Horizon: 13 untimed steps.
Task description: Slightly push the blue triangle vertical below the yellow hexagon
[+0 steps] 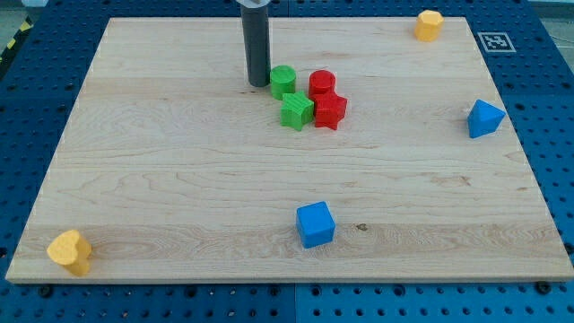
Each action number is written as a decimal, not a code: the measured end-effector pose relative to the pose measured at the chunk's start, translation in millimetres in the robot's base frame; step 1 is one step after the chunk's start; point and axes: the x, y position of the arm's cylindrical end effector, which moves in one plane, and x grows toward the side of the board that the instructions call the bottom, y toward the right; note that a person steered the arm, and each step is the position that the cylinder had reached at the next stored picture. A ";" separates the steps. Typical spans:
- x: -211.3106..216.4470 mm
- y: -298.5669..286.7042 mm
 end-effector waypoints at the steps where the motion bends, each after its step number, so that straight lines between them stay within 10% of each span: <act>1: 0.8 3.3; 7: 7.1 47.3; 9: -56.6 81.2; 11: 7.4 199.4; 13: 25.0 170.0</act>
